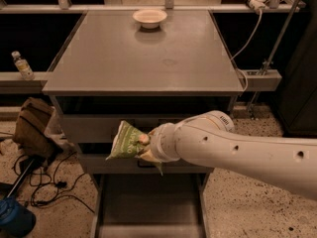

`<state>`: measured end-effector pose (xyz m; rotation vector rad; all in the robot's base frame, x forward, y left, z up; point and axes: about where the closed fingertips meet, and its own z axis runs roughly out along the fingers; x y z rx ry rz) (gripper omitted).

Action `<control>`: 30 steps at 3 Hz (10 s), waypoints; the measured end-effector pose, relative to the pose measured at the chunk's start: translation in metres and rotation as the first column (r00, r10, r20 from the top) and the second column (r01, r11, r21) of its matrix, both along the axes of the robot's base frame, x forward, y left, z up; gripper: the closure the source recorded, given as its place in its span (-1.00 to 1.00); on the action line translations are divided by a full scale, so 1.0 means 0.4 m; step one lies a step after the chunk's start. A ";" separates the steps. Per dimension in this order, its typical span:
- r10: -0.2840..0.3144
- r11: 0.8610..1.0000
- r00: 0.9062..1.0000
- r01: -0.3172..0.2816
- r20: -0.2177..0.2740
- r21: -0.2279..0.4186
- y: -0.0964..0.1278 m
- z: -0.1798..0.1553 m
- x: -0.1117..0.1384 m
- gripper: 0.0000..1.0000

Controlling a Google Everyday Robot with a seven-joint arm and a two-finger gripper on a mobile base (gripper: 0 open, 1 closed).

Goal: Place green jalapeno chip bag into bottom drawer

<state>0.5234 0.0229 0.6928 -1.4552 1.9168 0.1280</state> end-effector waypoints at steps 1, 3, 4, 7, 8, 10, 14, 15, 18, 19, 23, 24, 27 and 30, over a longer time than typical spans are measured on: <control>0.021 1.000 0.999 -0.021 -0.027 -0.002 0.019 -0.031 -0.005 1.00; 0.032 0.999 0.976 -0.022 -0.218 0.046 0.067 -0.301 -0.117 1.00; 0.033 0.998 0.963 -0.017 -0.268 0.062 0.084 -0.379 -0.153 1.00; -0.012 0.991 0.944 0.055 -0.329 0.123 0.071 -0.563 -0.194 1.00; -0.052 0.988 0.930 0.102 -0.365 0.118 0.058 -0.689 -0.238 1.00; -0.074 0.978 0.942 0.132 -0.327 0.159 0.077 -0.681 -0.206 1.00; -0.116 0.821 0.924 0.296 -0.364 0.488 0.129 -1.001 -0.204 1.00; -0.118 0.821 0.925 0.296 -0.362 0.488 0.128 -0.997 -0.200 1.00; -0.304 0.830 0.915 0.391 -0.265 0.397 0.072 -1.156 -0.172 1.00; -0.407 0.815 0.879 0.472 -0.250 0.336 0.014 -1.241 -0.135 1.00; -0.447 0.768 0.860 0.510 -0.245 0.388 0.019 -1.316 -0.096 1.00; -0.447 0.768 0.860 0.510 -0.245 0.388 0.019 -1.316 -0.096 0.75; -0.447 0.768 0.860 0.510 -0.245 0.388 0.019 -1.316 -0.096 -0.69; -0.528 0.711 0.821 0.567 -0.217 0.416 -0.050 -1.228 -0.093 -1.00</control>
Offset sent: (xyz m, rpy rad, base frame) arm -0.0578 0.0330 -0.1511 0.0639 0.2798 0.0334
